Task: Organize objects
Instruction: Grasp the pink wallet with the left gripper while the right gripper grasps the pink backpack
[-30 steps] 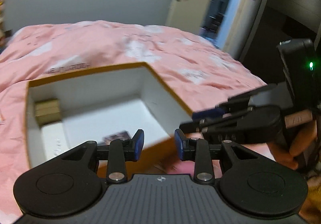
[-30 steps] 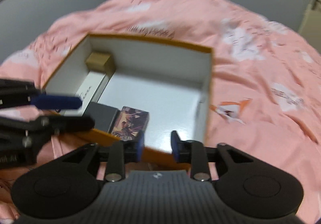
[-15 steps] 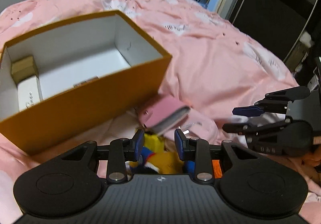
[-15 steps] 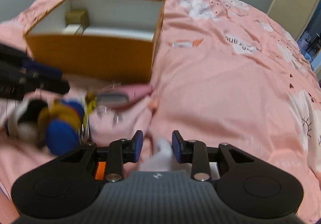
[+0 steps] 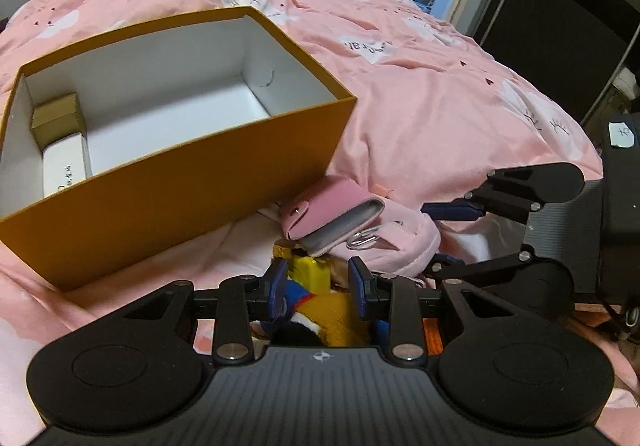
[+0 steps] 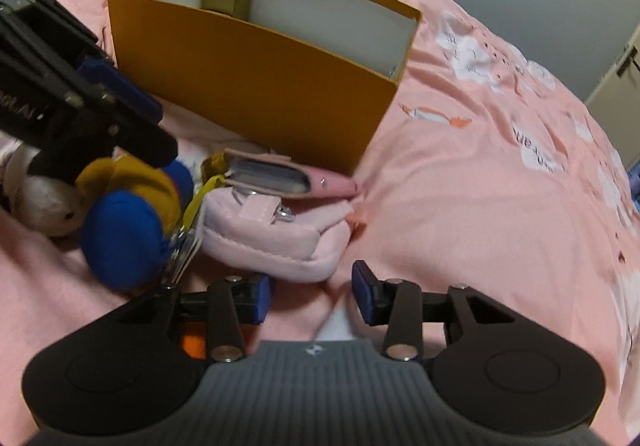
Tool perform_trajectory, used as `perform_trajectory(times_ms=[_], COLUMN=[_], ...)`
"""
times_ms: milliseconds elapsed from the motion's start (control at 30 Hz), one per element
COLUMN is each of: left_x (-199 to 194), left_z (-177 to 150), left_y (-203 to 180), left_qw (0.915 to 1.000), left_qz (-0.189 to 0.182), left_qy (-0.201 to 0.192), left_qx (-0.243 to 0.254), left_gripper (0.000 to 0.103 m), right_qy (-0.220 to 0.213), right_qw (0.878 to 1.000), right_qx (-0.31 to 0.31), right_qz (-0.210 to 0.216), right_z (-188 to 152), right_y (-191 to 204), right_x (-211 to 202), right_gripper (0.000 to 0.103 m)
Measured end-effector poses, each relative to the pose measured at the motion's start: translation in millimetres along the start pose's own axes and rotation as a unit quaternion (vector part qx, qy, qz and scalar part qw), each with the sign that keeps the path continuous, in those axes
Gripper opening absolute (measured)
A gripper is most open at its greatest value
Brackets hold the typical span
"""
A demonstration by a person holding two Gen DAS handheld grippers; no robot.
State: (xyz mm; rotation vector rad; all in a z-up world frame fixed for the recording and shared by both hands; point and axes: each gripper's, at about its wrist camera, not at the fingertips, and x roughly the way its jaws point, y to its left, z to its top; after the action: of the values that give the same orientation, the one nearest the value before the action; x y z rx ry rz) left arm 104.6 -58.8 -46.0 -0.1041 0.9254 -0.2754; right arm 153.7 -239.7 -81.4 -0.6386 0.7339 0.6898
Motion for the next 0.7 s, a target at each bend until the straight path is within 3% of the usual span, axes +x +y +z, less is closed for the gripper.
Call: perform_trajectory(times_ms=[167,300,500,700], left_x=[-1,6,11,14], left_z=[7,8,9,15], left_y=[9,16,17,2], left_qw=[0.9998,0.9995,0.9997,0.9975], left_qz=[0.009,0.006,-0.010,0.029], left_qy=[-0.014,-0.004,0.001,-0.021], left_qx=[-0.014,-0.030,-0.023,0.060], left_gripper=[0.037,0.037,0.037,0.045], right_qy=[-0.032,-0.047,-0.052,-0.049], right_qw=[0.999,0.998,0.988,0.961], right_qx=[-0.003,0.022,0.129,0.260], right_qz=[0.024,0.046,0.062,0.076], right_z=[10,13,16,20], right_y=[-5,-13,-37,-76], right_x=[6,4,-24,-64], right_gripper=[0.043,0.026,0.019,0.018])
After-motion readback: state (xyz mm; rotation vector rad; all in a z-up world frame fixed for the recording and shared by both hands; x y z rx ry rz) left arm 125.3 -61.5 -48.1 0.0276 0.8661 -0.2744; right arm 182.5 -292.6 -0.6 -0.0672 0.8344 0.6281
